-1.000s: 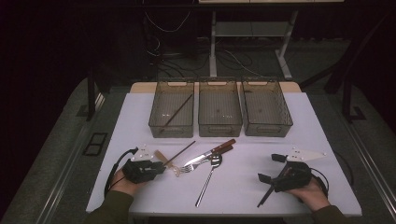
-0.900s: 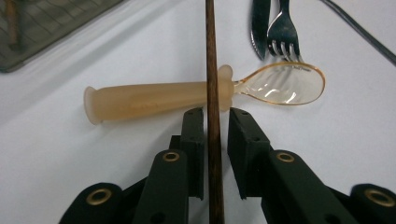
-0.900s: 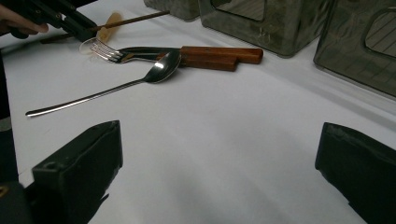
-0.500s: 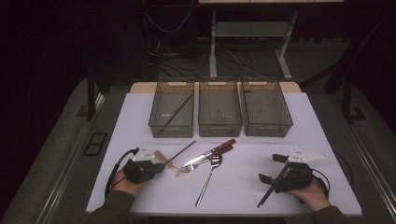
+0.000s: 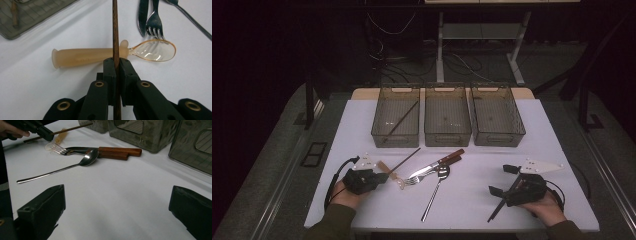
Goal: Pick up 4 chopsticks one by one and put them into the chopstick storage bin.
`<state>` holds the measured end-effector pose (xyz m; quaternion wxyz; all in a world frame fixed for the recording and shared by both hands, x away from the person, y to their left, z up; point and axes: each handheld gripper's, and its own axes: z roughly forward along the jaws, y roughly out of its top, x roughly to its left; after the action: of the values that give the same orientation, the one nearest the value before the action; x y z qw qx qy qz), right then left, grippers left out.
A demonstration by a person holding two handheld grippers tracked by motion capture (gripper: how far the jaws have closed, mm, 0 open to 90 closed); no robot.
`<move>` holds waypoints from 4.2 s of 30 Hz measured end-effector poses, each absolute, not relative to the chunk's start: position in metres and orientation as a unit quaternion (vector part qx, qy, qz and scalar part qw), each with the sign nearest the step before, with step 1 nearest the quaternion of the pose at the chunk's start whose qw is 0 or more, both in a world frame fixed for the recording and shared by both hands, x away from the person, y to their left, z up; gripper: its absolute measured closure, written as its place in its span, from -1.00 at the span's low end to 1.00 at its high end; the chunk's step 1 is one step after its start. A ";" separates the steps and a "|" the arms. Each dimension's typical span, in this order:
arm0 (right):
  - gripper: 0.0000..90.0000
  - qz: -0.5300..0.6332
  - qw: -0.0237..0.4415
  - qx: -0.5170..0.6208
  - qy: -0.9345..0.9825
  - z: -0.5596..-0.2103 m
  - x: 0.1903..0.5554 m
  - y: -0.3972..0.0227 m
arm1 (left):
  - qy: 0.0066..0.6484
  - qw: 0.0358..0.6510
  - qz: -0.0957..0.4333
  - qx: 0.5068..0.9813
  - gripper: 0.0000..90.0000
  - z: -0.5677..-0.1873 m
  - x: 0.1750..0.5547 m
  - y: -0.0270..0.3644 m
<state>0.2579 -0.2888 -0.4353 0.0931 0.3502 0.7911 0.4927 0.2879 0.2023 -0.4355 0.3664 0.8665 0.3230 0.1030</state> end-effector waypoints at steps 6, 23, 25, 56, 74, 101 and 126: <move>-0.98 0.495 0.091 0.354 0.789 -0.435 0.258 -0.290 | 0.322 0.383 0.100 0.860 0.86 -0.429 0.286 0.204; -0.98 0.493 0.093 0.352 0.790 -0.435 0.257 -0.290 | 0.335 0.420 0.100 0.838 0.86 -0.412 0.292 0.201; -0.98 0.494 0.093 0.352 0.789 -0.435 0.258 -0.290 | 0.338 0.427 0.097 0.833 0.86 -0.410 0.293 0.201; -0.98 0.487 0.090 0.362 0.789 -0.437 0.259 -0.290 | 0.345 0.478 0.116 0.799 0.86 -0.373 0.336 0.189; -0.98 0.488 0.090 0.361 0.790 -0.438 0.258 -0.289 | 0.345 0.468 0.134 0.802 0.86 -0.354 0.377 0.173; -0.98 0.493 0.088 0.358 0.788 -0.437 0.259 -0.290 | 0.392 0.451 0.182 0.781 0.86 -0.354 0.449 0.165; -0.98 0.498 0.085 0.350 0.789 -0.436 0.257 -0.288 | 0.449 0.378 0.206 0.783 0.85 -0.386 0.472 0.160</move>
<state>0.2568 -0.2882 -0.4361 0.0846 0.3503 0.7886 0.4982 0.4721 0.1600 -0.3861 0.3779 0.7829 0.4493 0.2059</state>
